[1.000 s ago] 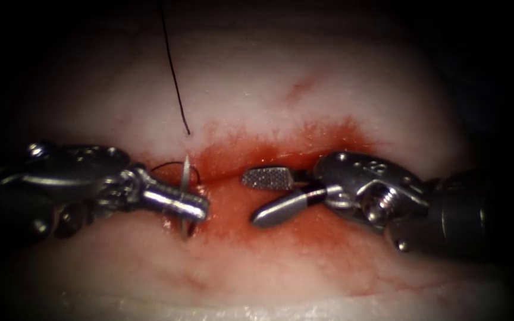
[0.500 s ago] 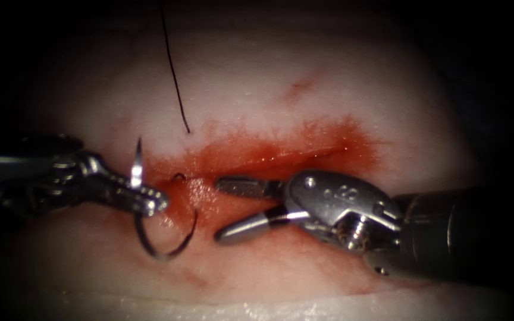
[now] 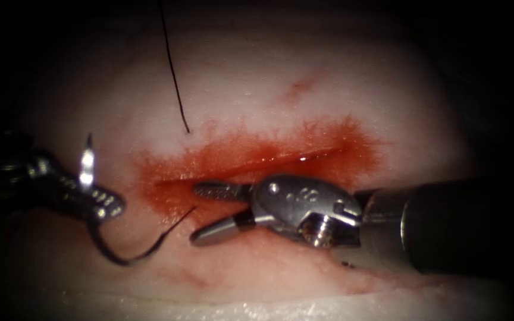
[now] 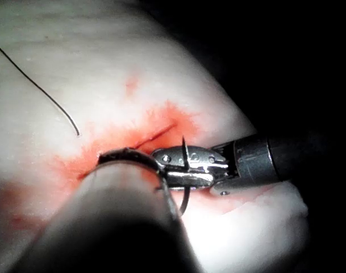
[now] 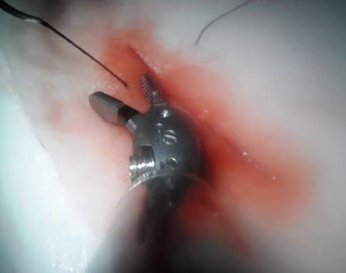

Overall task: Wound Closure
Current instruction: Pull needle the rest of the way through flesh with the left gripper

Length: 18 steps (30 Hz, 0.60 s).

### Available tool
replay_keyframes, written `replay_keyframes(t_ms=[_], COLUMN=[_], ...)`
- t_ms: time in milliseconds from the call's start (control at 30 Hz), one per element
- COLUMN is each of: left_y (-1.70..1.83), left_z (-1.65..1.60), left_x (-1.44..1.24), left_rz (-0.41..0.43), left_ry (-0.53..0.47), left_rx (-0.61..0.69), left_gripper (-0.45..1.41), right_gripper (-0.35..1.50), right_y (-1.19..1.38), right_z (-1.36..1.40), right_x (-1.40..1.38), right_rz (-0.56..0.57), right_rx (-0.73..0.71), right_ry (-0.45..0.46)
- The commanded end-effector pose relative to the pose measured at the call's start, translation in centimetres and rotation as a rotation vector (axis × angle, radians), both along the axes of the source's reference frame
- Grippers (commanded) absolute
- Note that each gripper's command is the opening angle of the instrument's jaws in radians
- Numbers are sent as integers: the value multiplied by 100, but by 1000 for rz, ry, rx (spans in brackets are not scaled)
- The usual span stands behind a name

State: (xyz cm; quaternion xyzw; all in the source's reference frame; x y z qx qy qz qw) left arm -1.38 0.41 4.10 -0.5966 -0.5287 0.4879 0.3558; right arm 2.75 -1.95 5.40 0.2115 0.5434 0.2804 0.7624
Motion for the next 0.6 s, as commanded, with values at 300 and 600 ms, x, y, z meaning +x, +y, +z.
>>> replay_keyframes(t_ms=[300,600], left_y=[-12,-13], left_z=[-16,-43], left_x=[-6,1], left_rz=[-29,-181], left_ry=[12,102], left_rx=[-74,-349], left_gripper=[-45,-45], right_gripper=[24,-11], right_y=[-10,-15], right_z=[20,11], right_x=[-2,1], right_rz=[-8,-12], right_rx=[11,25], right_ry=[-26,-25])
